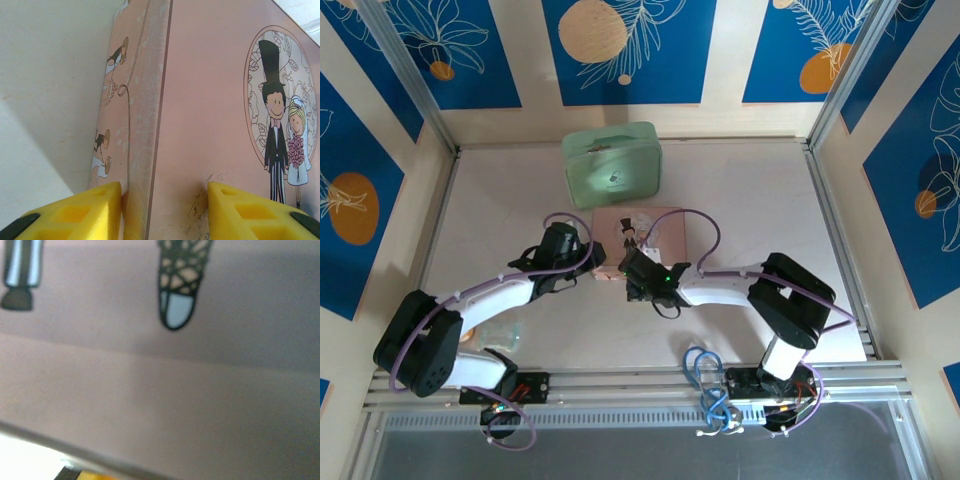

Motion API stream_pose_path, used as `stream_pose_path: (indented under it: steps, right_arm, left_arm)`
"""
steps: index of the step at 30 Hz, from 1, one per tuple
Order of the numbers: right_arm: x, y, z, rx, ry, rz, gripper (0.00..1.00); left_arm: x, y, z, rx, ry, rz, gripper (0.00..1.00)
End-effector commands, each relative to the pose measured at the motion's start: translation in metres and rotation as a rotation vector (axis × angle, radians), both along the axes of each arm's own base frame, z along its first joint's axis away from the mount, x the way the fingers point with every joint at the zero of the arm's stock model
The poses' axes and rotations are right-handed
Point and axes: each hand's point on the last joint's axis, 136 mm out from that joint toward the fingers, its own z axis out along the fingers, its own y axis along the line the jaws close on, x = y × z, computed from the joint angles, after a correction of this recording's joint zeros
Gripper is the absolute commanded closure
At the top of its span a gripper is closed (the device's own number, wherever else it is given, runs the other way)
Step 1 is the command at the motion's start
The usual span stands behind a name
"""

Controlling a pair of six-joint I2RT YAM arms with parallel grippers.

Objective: Unlock the padlock with the key

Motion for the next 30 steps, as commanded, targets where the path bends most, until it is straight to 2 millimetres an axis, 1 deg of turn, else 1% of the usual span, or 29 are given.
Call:
stream_pose_path:
  steps: [1,4,7,10,11,12,15,16,18,20,22,24,25,27,28,30]
  right_arm:
    - [-0.010,-0.020,-0.004,-0.147,0.022,-0.023,0.97]
    - [-0.014,-0.027,-0.002,-0.236,0.026,-0.025,0.95]
    - [-0.014,-0.031,-0.002,-0.284,0.029,-0.027,0.94]
    - [-0.015,-0.018,-0.001,-0.235,0.025,0.041,0.94]
    - [-0.016,-0.012,0.000,-0.201,0.022,0.071,0.94]
    - [-0.017,-0.006,0.002,-0.157,0.021,0.099,0.96]
    - [-0.024,0.011,0.011,0.070,0.025,0.212,0.99]
    - [-0.025,0.013,0.015,0.177,0.037,0.242,0.98]
    - [-0.021,0.008,0.024,0.342,0.064,0.247,0.95]
    - [-0.013,-0.004,0.025,0.429,0.095,0.237,0.89]
    - [-0.010,-0.012,0.024,0.427,0.114,0.228,0.82]
    - [-0.011,-0.018,0.024,0.390,0.108,0.219,0.68]
    - [-0.013,-0.020,0.025,0.374,0.105,0.217,0.63]
    - [-0.017,-0.026,0.027,0.330,0.086,0.196,0.47]
    - [-0.019,-0.030,0.029,0.295,0.073,0.183,0.44]
    - [-0.019,-0.044,0.033,0.184,0.036,0.124,0.42]
  left_arm:
    - [-0.025,0.020,-0.035,0.091,0.126,0.009,0.54]
    - [-0.025,0.020,-0.035,0.094,0.126,0.009,0.54]
    - [-0.025,0.021,-0.034,0.093,0.126,0.012,0.54]
    - [-0.025,0.021,-0.034,0.091,0.129,0.011,0.54]
    - [-0.025,0.021,-0.033,0.092,0.127,0.011,0.54]
    - [-0.026,0.022,-0.033,0.092,0.126,0.012,0.54]
    - [-0.025,0.022,-0.031,0.093,0.122,0.010,0.54]
    - [-0.026,0.022,-0.031,0.093,0.124,0.013,0.54]
    - [-0.025,0.022,-0.031,0.092,0.123,0.013,0.54]
    - [-0.026,0.022,-0.033,0.092,0.126,0.013,0.54]
    - [-0.026,0.023,-0.034,0.092,0.128,0.014,0.54]
    - [-0.026,0.023,-0.034,0.091,0.128,0.015,0.54]
    - [-0.027,0.023,-0.035,0.091,0.128,0.017,0.54]
    - [-0.027,0.023,-0.036,0.087,0.127,0.018,0.54]
    - [-0.027,0.022,-0.036,0.082,0.128,0.019,0.54]
    - [-0.027,0.021,-0.036,0.074,0.129,0.018,0.54]
